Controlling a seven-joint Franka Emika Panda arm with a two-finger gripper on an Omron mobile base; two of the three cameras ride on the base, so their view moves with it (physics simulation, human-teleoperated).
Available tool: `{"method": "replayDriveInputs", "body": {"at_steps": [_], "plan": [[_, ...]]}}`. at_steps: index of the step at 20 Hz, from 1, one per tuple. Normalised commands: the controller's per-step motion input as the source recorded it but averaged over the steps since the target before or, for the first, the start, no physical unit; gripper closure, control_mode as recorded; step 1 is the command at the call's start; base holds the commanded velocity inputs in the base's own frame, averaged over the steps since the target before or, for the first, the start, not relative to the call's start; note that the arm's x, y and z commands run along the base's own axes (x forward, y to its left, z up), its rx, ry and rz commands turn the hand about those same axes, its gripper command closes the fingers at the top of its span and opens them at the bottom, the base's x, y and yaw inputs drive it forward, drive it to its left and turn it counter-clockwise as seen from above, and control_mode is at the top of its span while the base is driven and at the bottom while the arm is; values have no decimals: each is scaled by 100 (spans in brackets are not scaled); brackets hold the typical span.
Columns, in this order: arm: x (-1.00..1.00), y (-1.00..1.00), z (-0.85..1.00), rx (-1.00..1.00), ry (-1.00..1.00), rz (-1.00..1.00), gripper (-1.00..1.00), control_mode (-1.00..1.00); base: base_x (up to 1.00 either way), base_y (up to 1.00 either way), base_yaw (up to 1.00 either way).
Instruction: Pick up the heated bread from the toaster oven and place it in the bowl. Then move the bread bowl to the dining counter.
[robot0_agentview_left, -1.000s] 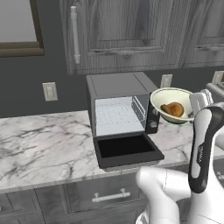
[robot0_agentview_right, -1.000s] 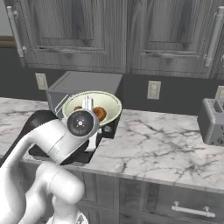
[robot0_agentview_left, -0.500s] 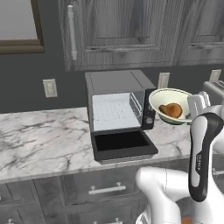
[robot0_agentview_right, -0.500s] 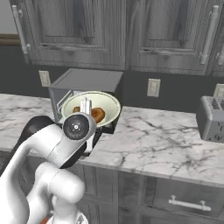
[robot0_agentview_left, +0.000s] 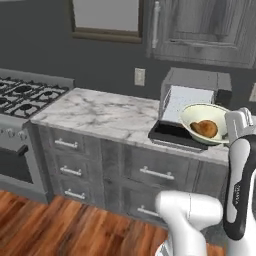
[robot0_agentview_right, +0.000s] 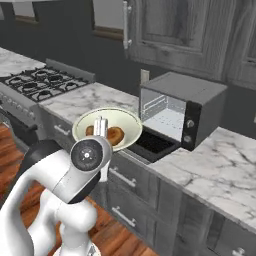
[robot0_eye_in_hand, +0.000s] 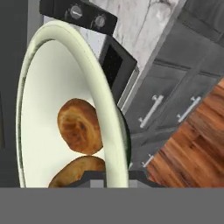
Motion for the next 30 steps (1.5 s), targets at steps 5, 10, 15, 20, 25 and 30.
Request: {"method": "replayDriveInputs", "body": {"at_steps": [5,10,15,20,25,30], "plan": [[0,0,0,0,0,0,100,100,0,0,100],[0,0,0,0,0,0,100,100,0,0,100],[0,0,0,0,0,0,100,100,25,16,90],[0,0,0,0,0,0,100,100,100,12,43],[0,0,0,0,0,0,100,100,100,4,31],[0,0,0,0,0,0,100,100,100,0,42]]}}
